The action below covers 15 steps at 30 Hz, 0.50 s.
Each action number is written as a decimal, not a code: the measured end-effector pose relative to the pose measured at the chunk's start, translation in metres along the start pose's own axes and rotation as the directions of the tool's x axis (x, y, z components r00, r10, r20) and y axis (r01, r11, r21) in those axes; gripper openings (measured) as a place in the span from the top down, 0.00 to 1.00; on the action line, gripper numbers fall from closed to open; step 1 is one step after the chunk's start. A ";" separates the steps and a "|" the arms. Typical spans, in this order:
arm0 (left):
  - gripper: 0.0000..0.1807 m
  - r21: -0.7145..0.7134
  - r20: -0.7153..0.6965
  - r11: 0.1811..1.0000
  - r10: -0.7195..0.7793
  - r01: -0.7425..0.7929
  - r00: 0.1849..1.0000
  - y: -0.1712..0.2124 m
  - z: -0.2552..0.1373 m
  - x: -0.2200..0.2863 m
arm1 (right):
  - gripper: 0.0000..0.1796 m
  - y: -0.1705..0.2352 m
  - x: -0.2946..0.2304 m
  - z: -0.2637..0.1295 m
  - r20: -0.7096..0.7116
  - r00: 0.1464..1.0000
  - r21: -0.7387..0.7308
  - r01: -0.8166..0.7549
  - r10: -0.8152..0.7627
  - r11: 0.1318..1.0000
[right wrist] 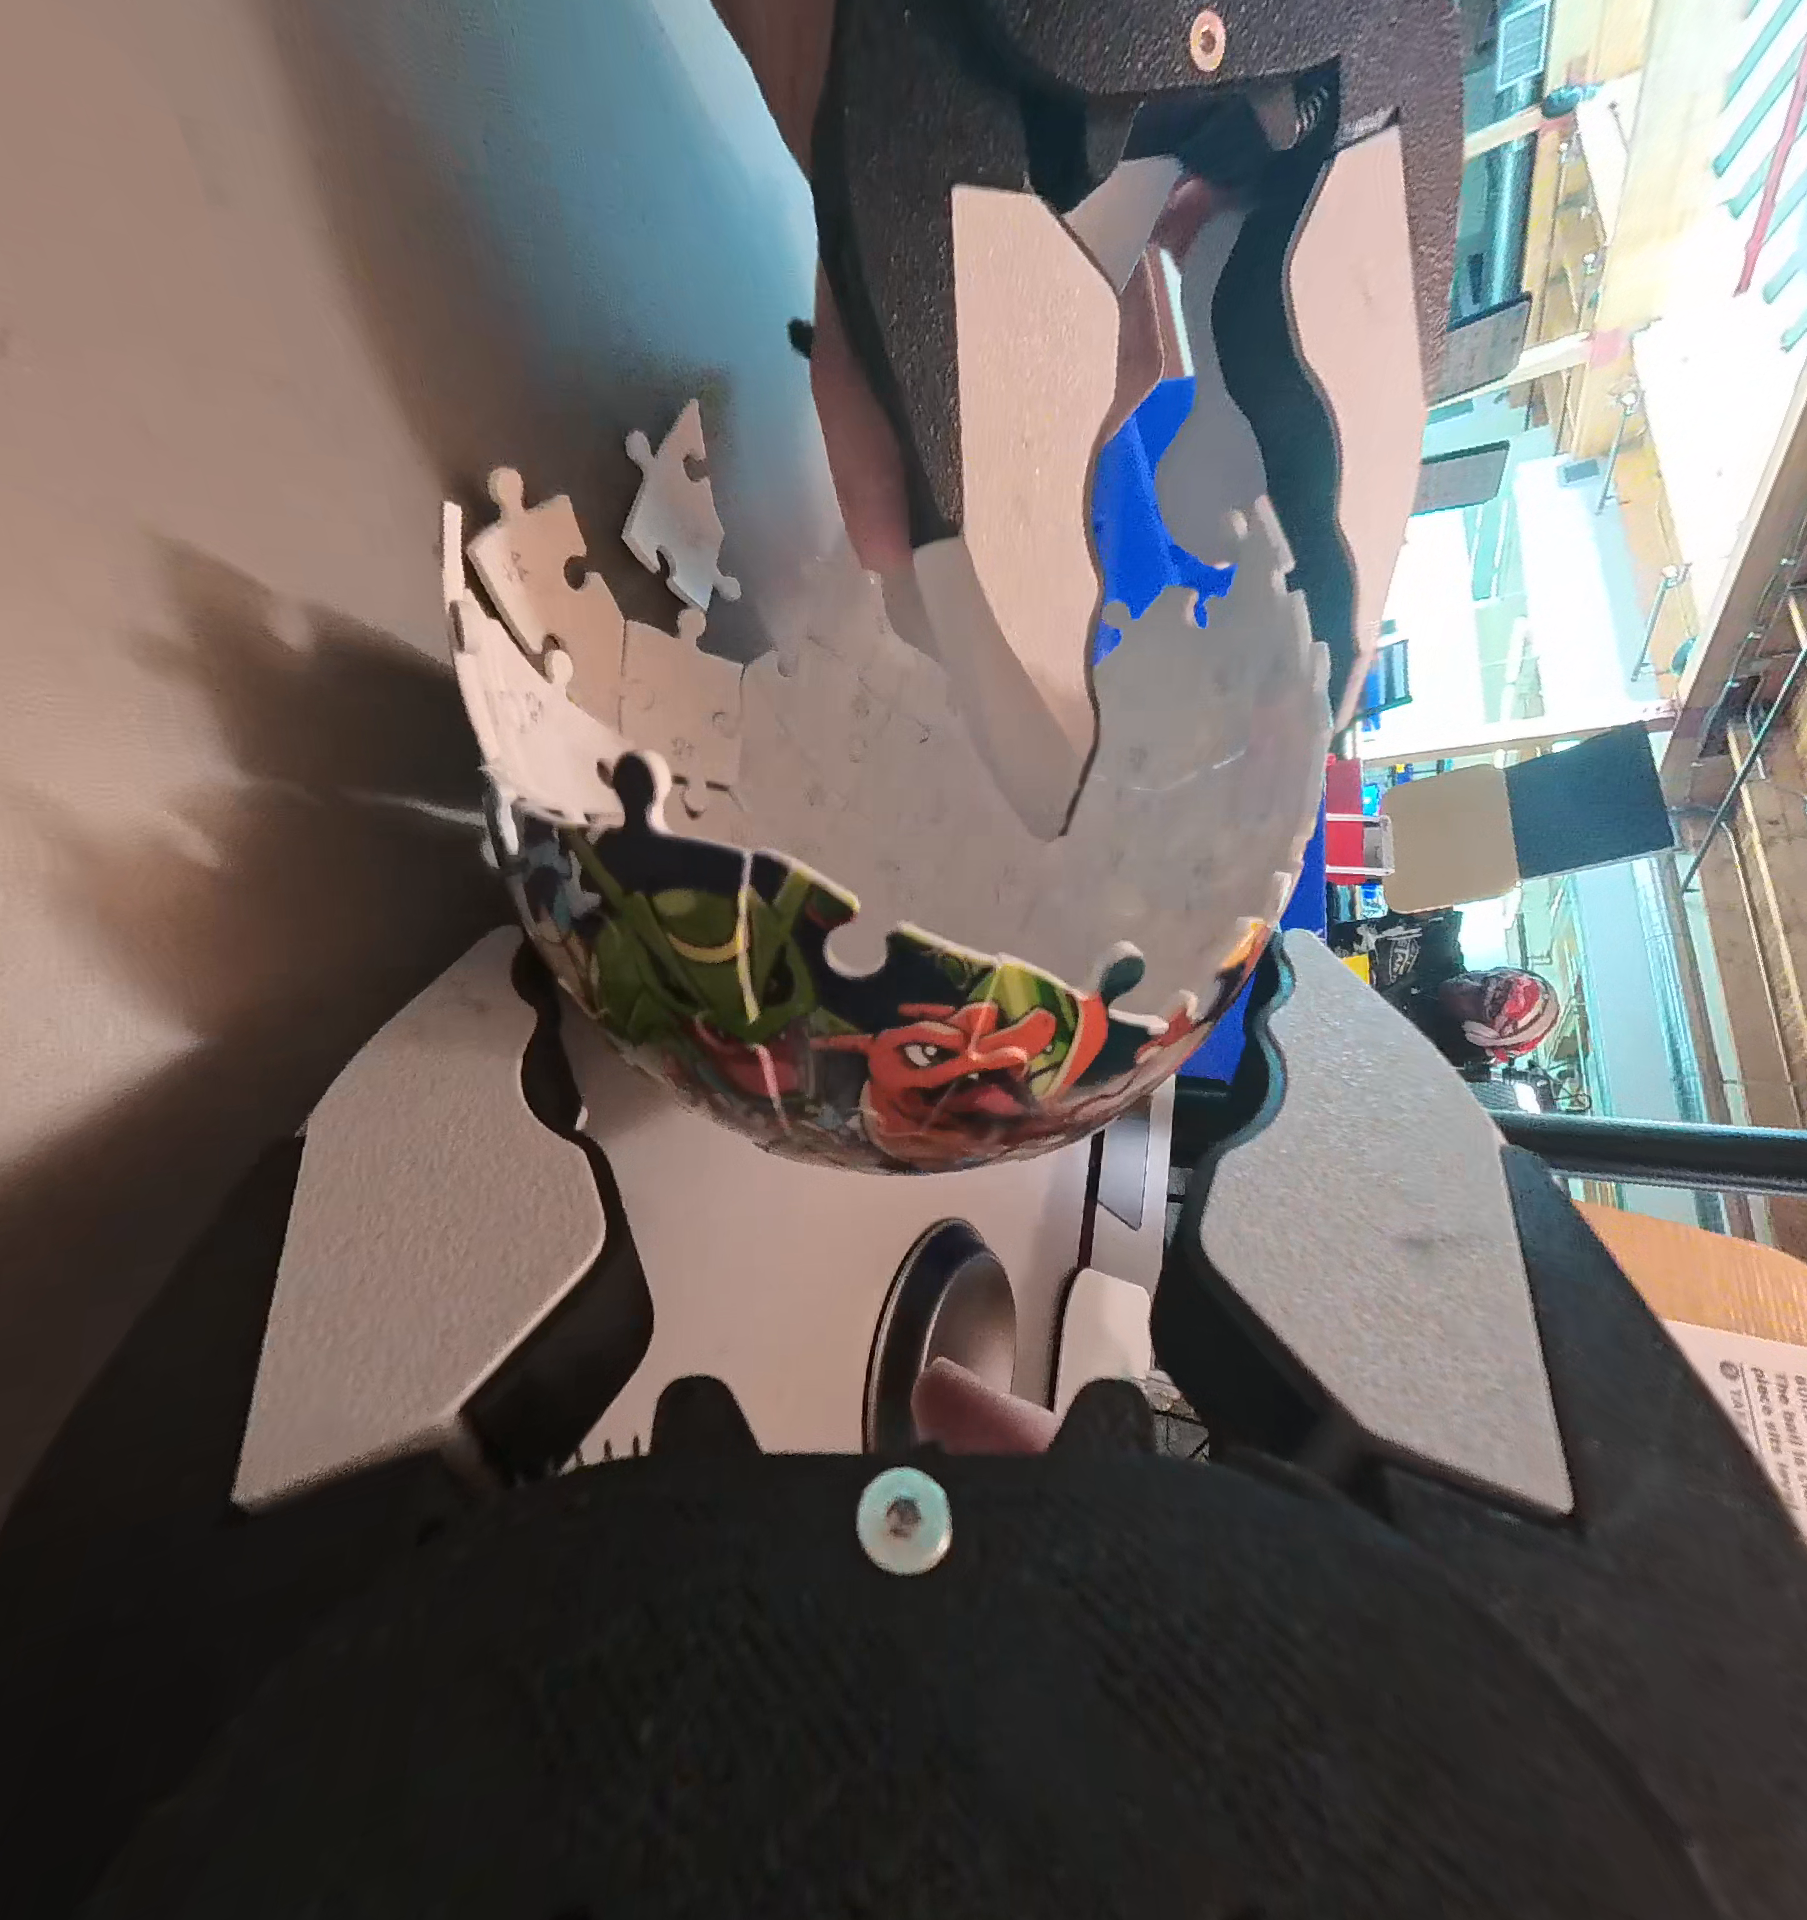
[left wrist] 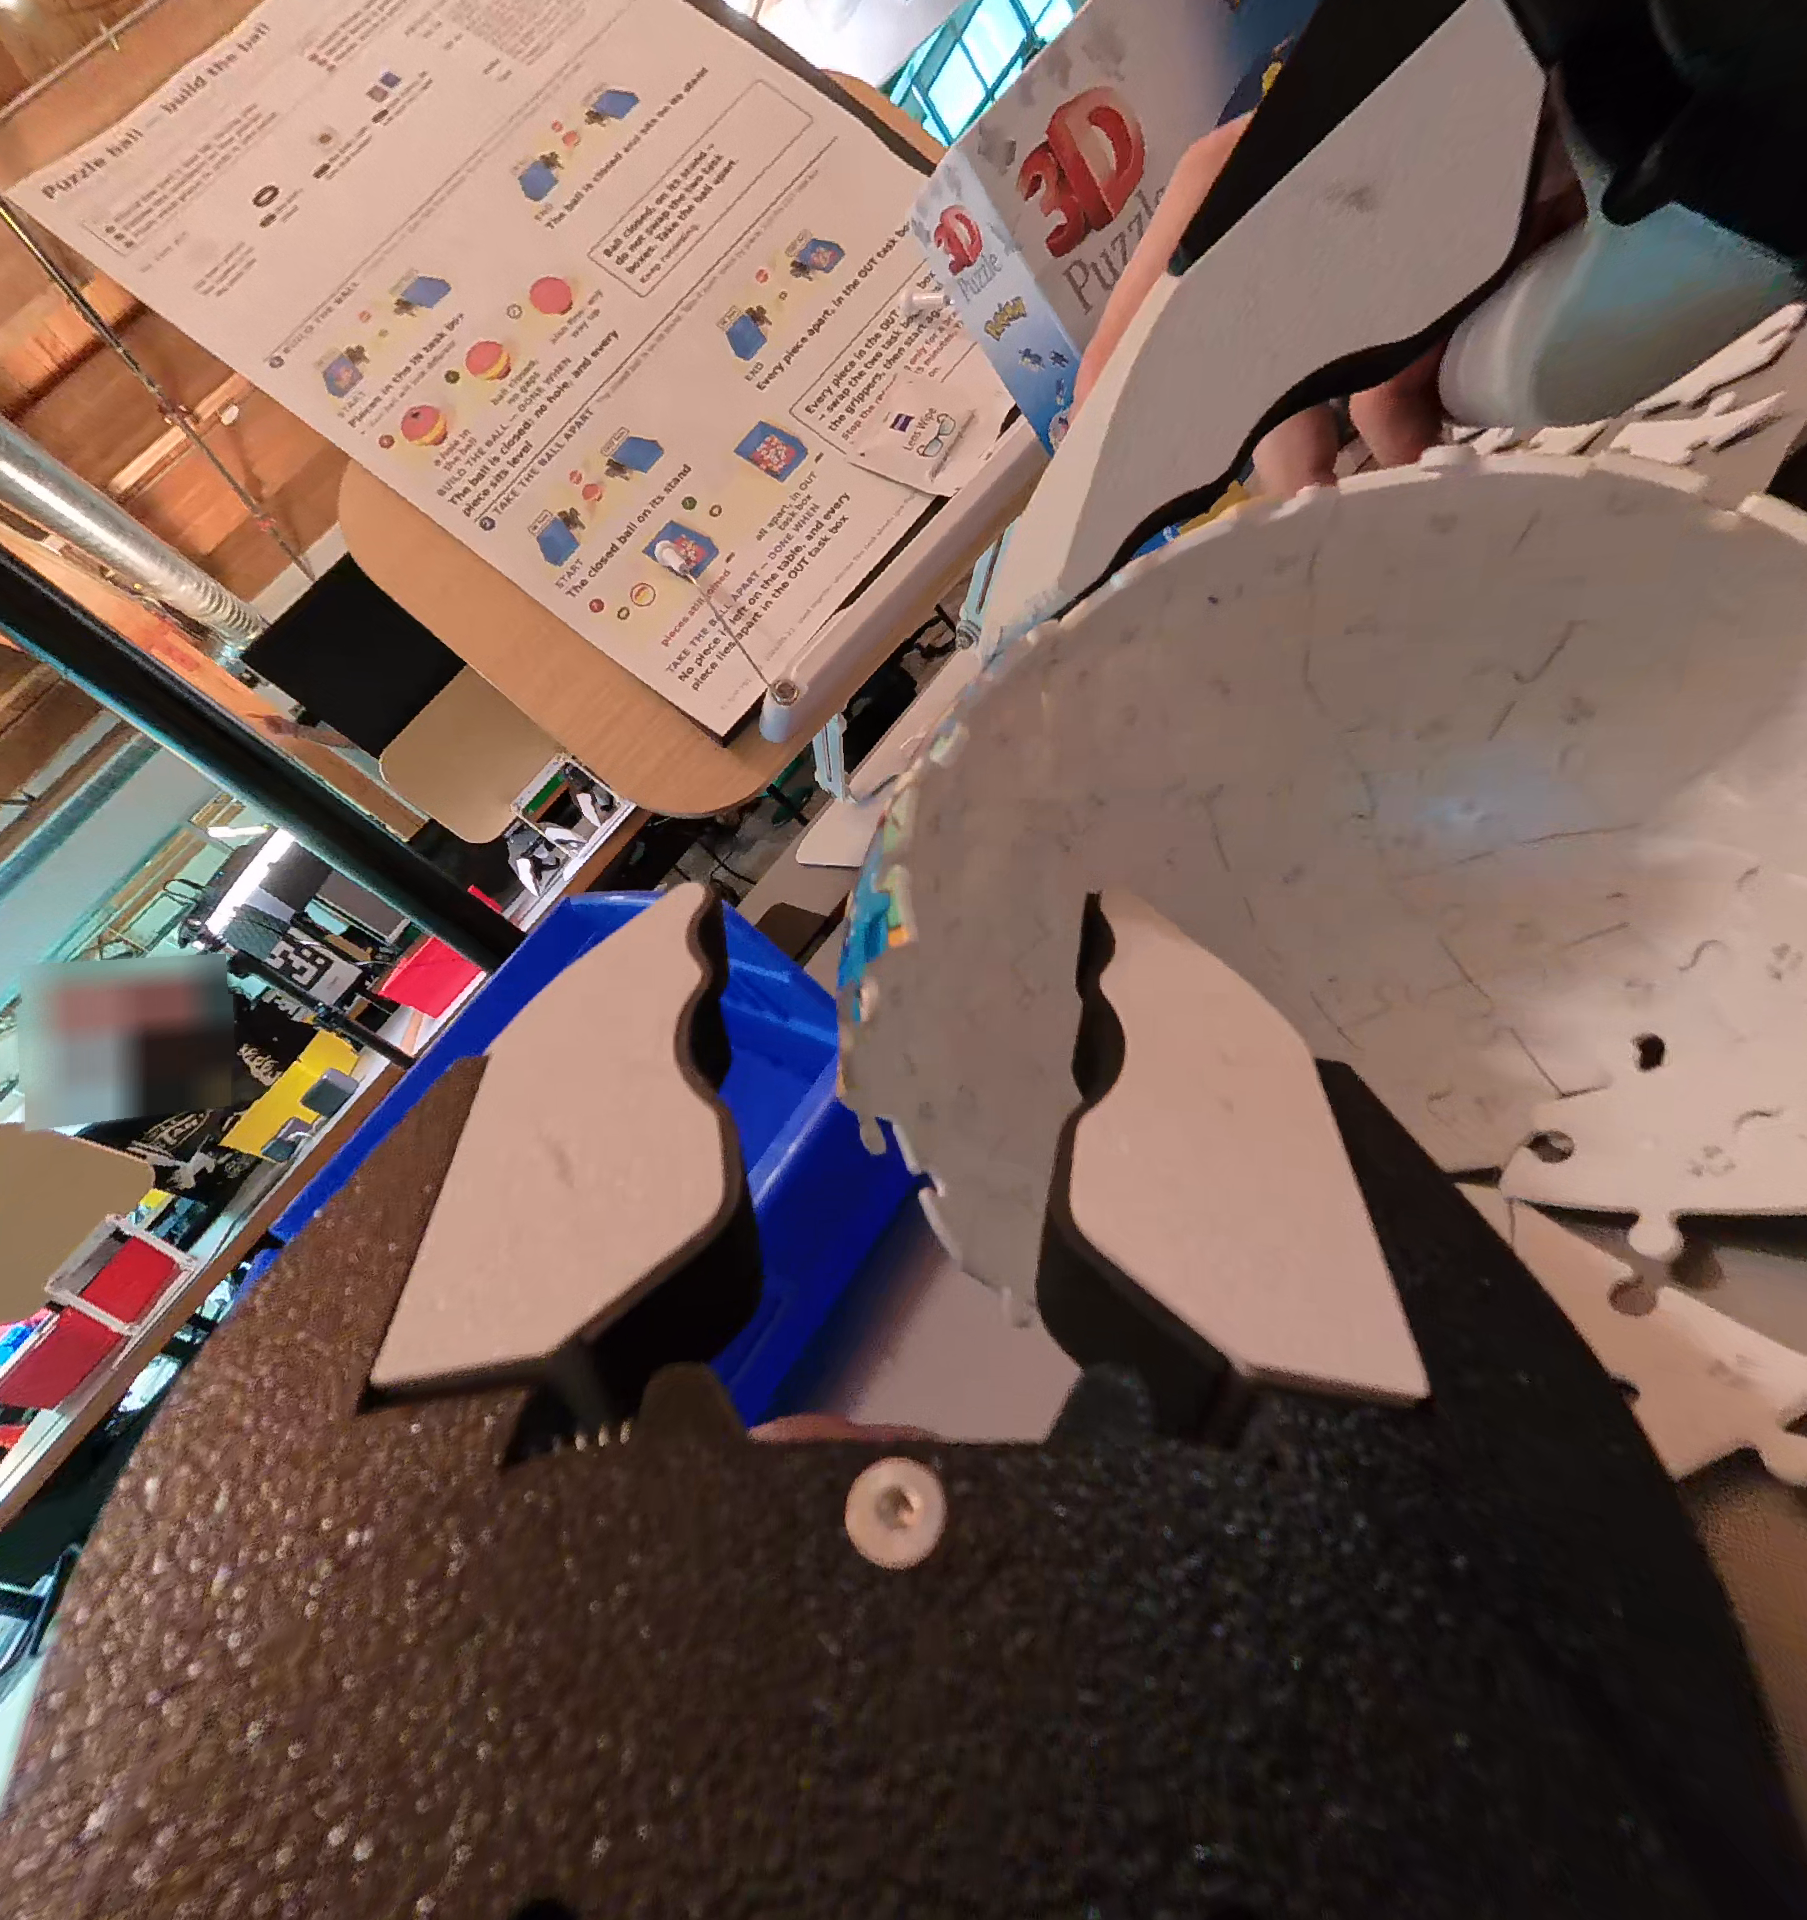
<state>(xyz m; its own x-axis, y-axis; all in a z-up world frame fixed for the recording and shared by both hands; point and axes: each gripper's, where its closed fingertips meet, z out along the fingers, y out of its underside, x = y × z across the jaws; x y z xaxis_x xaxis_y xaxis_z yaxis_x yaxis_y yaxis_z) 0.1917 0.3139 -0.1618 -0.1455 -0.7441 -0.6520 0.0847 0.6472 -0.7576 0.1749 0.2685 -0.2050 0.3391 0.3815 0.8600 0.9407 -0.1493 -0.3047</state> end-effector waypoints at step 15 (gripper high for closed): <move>0.52 -0.098 -0.171 0.975 -0.216 0.202 0.961 0.012 -0.029 0.014 | 0.31 0.003 0.000 -0.001 0.018 0.999 -0.037 0.038 -0.038 0.999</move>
<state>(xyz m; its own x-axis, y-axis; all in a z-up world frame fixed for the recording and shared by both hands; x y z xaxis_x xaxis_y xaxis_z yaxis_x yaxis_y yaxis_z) 0.1616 0.3160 -0.1788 -0.3266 -0.8270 -0.4577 -0.0439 0.4970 -0.8667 0.1777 0.2671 -0.2057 0.3035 0.4031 0.8634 0.9519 -0.1680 -0.2562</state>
